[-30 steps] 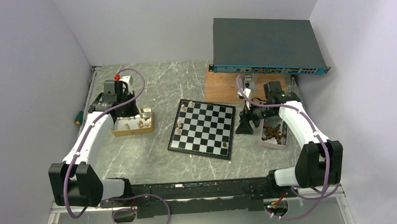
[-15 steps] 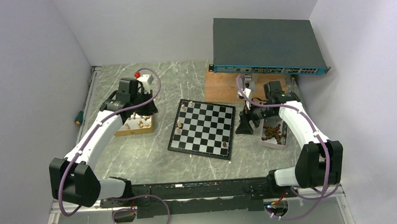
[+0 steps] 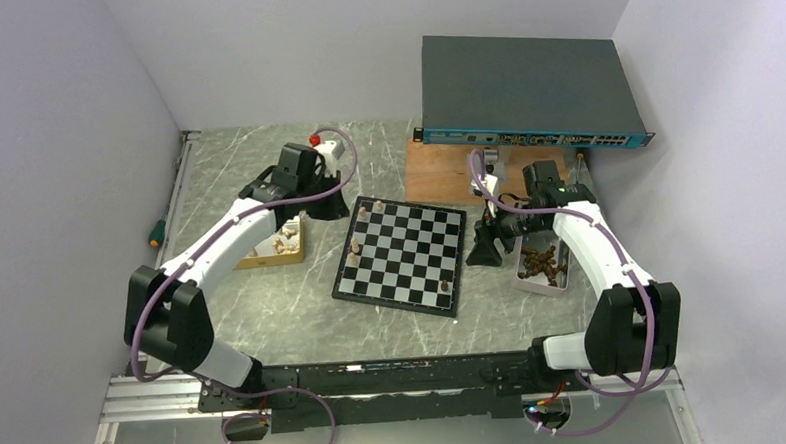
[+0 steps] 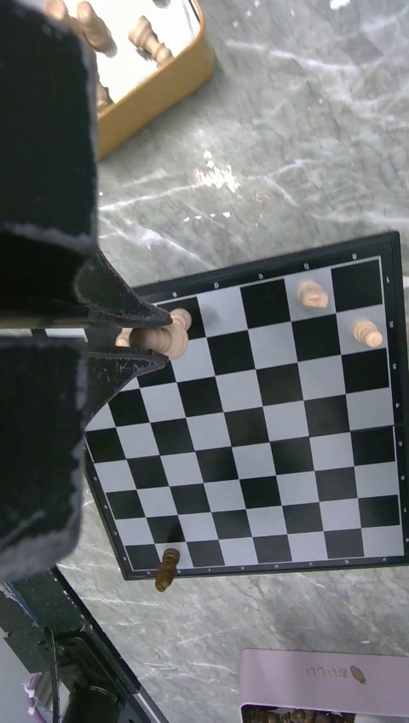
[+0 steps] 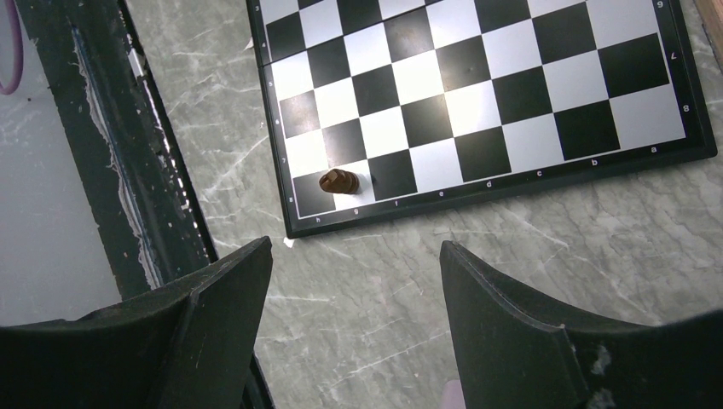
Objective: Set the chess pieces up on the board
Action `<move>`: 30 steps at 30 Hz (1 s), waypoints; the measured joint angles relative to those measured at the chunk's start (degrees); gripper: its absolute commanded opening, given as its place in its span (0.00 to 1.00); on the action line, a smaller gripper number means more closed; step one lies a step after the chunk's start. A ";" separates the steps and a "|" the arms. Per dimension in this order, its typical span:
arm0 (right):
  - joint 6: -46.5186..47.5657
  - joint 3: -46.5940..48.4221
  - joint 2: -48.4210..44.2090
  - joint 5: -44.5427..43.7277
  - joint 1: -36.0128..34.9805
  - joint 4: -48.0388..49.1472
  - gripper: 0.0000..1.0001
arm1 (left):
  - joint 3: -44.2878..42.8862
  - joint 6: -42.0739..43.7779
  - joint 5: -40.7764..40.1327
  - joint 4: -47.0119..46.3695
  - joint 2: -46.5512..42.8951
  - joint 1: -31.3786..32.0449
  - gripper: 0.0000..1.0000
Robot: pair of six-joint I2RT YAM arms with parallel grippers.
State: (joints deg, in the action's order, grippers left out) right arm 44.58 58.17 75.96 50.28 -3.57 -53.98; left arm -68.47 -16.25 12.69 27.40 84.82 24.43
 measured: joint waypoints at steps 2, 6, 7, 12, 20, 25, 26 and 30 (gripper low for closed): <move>0.00 0.00 0.00 -0.02 0.00 0.00 0.75 | -0.66 -0.35 0.02 -0.61 1.44 0.85 0.00; 0.00 0.00 0.00 0.00 0.00 0.00 0.75 | -1.57 -1.33 0.02 -1.53 4.20 2.23 0.00; 0.00 0.00 0.00 0.00 0.00 0.00 0.75 | -1.97 -1.62 0.00 -1.77 5.11 2.58 0.00; 0.00 0.00 0.00 0.00 0.00 0.00 0.75 | -4.20 -2.78 -0.22 -2.89 9.77 3.96 0.00; 0.00 0.00 0.00 0.00 0.00 0.00 0.75 | -10.21 -3.63 -2.69 -2.10 16.81 5.57 0.00; 0.00 0.00 0.00 0.00 0.00 0.00 0.75 | -14.47 -4.66 -5.11 0.22 20.87 6.03 0.00; 0.00 0.00 0.00 0.00 0.00 0.00 0.75 | -15.52 -4.81 -5.62 0.96 21.77 6.12 0.00; 0.00 0.00 0.00 -0.02 0.00 0.00 0.75 | -18.93 -5.79 -7.76 2.95 24.96 6.58 0.00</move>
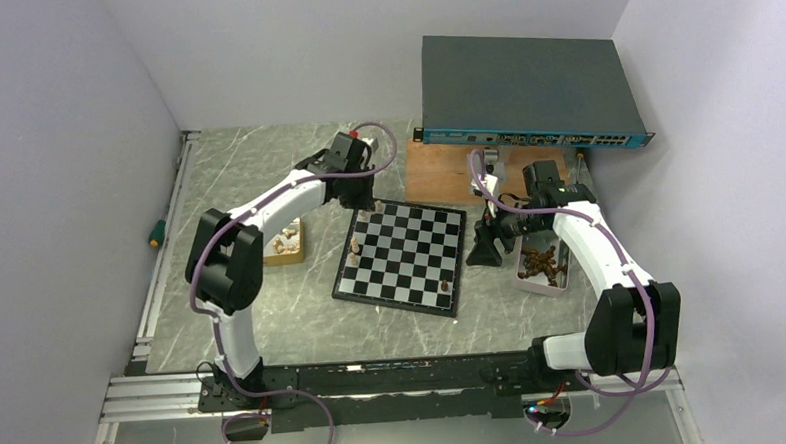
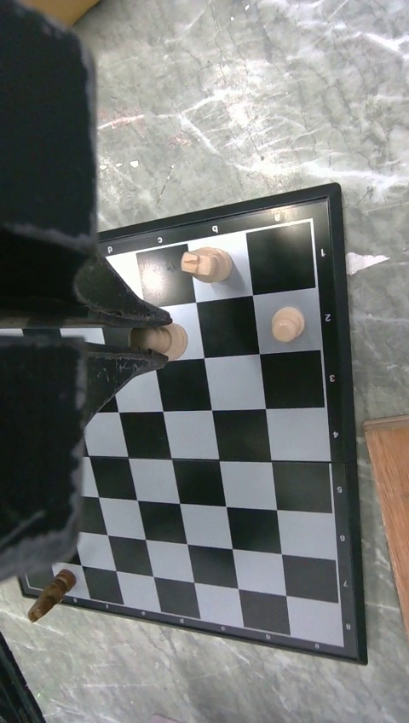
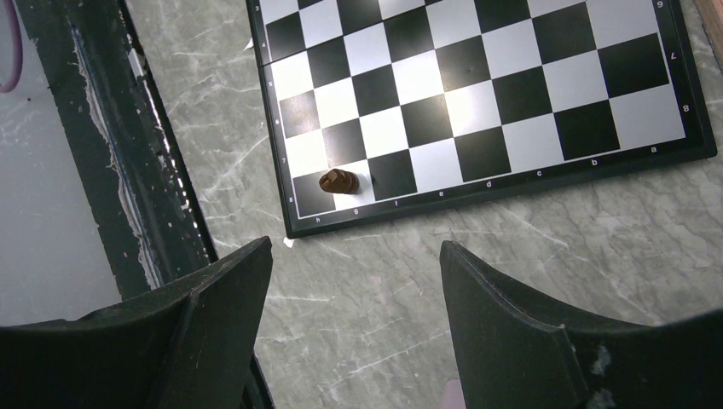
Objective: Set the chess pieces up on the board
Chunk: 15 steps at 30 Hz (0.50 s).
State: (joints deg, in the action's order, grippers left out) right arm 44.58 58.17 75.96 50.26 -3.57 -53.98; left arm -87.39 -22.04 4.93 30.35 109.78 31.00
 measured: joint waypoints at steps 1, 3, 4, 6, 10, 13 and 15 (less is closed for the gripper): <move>0.00 0.00 0.00 0.00 0.00 0.00 0.75 | -0.52 -0.15 -0.31 0.42 0.63 0.13 0.00; 0.00 0.00 0.00 0.00 0.00 0.00 0.75 | -1.44 -0.22 -0.79 1.20 1.79 0.48 0.00; 0.00 0.00 0.00 0.00 0.00 0.00 0.75 | -1.86 -0.22 -1.05 1.55 2.32 0.63 0.00; 0.00 0.00 0.00 0.00 0.00 0.00 0.75 | -2.58 -0.26 -1.66 2.25 3.17 0.98 0.00; 0.00 0.00 0.00 0.00 0.00 0.00 0.75 | -4.57 -0.35 -2.03 3.04 4.92 1.44 0.00; 0.00 0.00 0.00 -0.02 0.00 0.00 0.75 | -6.16 -0.35 -2.27 3.48 6.40 1.62 0.00; 0.02 0.00 0.00 -0.02 0.00 0.00 0.75 | -7.06 -0.35 -2.40 3.85 7.32 1.66 0.00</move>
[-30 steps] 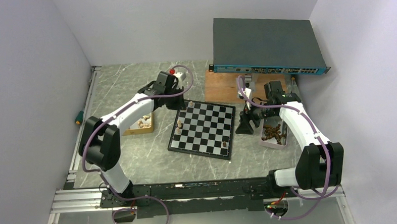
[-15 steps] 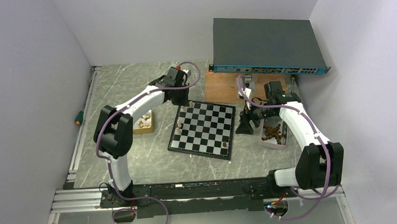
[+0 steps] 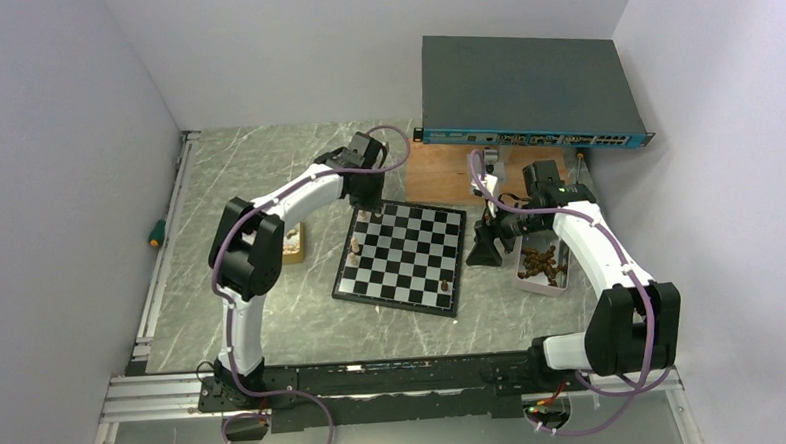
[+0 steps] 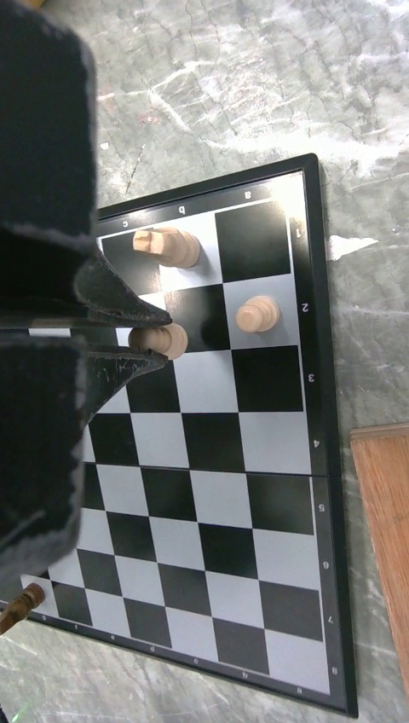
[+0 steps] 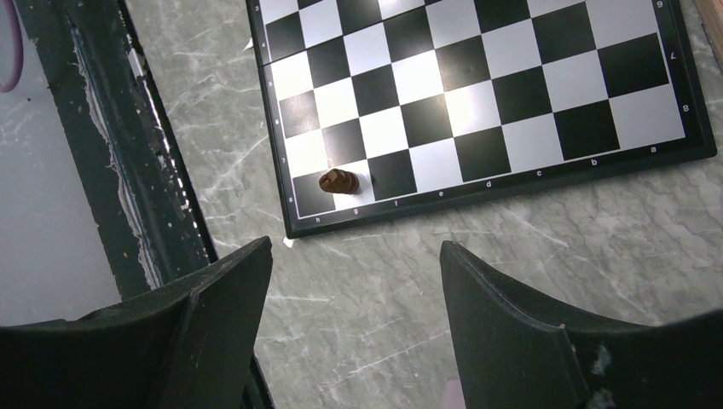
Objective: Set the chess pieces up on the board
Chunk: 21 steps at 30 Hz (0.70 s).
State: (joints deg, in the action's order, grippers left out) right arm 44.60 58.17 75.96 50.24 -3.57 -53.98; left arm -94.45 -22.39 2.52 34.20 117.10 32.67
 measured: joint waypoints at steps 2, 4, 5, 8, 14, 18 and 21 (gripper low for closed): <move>-0.02 -0.02 0.00 0.00 0.00 0.00 0.75 | -0.52 0.00 -0.22 0.33 0.85 0.04 0.00; -0.02 0.00 0.00 0.00 0.00 0.00 0.75 | -0.63 0.00 -0.48 0.70 1.51 0.04 0.00; -0.02 0.00 0.00 0.00 0.00 0.02 0.75 | -0.66 0.00 -0.57 0.83 1.81 0.04 0.00; -0.02 0.00 0.00 0.00 0.00 0.00 0.75 | -0.68 0.02 -0.98 1.11 2.75 0.04 0.01; 0.00 0.00 0.00 0.00 0.00 0.00 0.75 | -1.44 0.04 -1.36 1.51 3.52 0.04 0.03; -0.02 0.00 0.00 0.00 0.00 0.02 0.75 | -2.32 0.13 -1.38 1.77 3.80 0.04 0.04; -0.02 0.00 0.00 -0.02 0.00 0.00 0.75 | -2.84 0.17 -1.40 2.03 3.93 0.04 0.05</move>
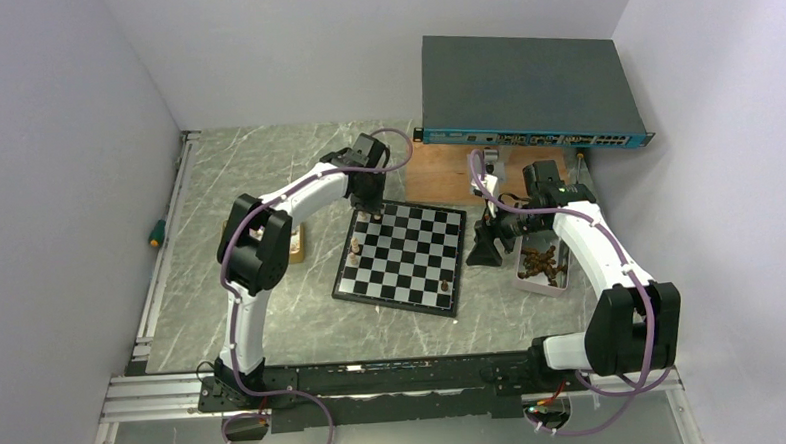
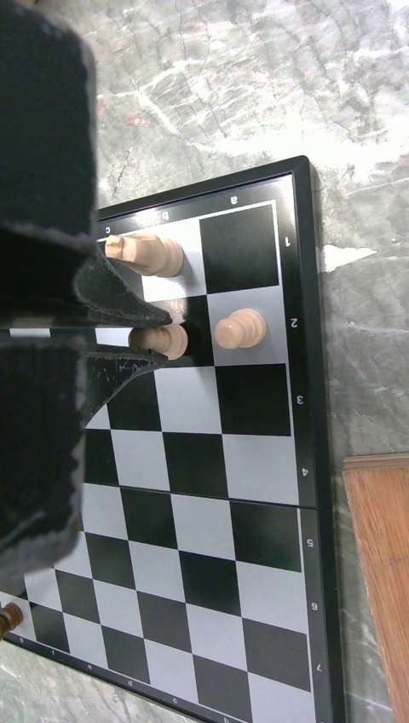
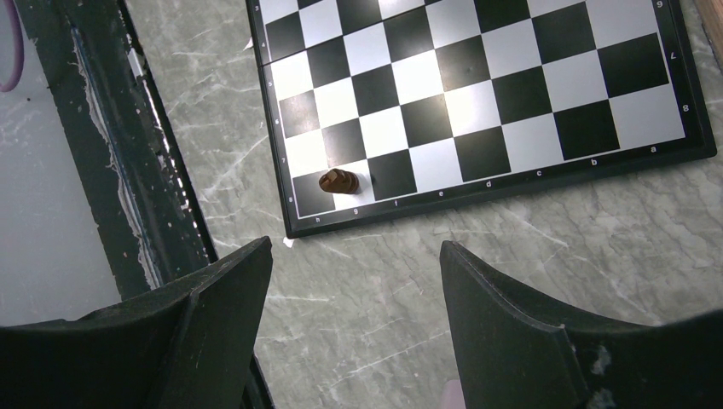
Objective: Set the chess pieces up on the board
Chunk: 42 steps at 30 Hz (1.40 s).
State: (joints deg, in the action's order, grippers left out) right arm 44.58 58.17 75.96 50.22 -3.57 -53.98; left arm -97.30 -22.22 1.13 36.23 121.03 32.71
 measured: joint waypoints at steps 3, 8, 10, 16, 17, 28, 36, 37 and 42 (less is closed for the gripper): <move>0.02 -0.02 0.00 0.00 0.00 0.00 0.75 | -0.44 0.04 -0.07 0.09 0.35 0.00 0.07; 0.02 0.00 0.00 0.02 0.00 0.00 0.75 | -0.44 0.07 -0.13 0.22 1.11 0.00 0.08; 0.02 0.00 0.00 0.02 0.00 0.00 0.75 | -0.46 0.11 -0.15 0.22 1.11 0.00 0.08; 0.02 0.00 0.00 0.02 0.00 0.00 0.75 | -0.46 0.35 -0.15 0.22 1.14 0.00 0.10; 0.02 0.00 0.00 0.00 0.00 0.00 0.75 | -0.46 0.44 -0.15 0.22 1.14 0.00 0.10; 0.02 0.00 0.00 0.00 0.00 0.00 0.75 | -1.20 0.76 -1.64 0.44 1.60 0.13 0.13; 0.04 -0.02 0.00 0.00 0.00 0.00 0.75 | -1.20 1.55 -1.77 0.50 1.60 0.22 0.17; 0.04 0.00 0.00 0.00 0.00 0.00 0.75 | -1.20 1.55 -1.86 0.50 1.60 0.22 0.17; 0.04 0.00 0.00 0.00 0.00 0.02 0.75 | -1.20 1.55 -1.90 0.52 1.60 0.22 0.19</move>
State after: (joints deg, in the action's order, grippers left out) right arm 44.62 58.17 75.96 50.22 -3.57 -53.95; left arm -98.50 -20.67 -0.78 36.75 122.63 32.93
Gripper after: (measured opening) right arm 0.748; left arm 0.180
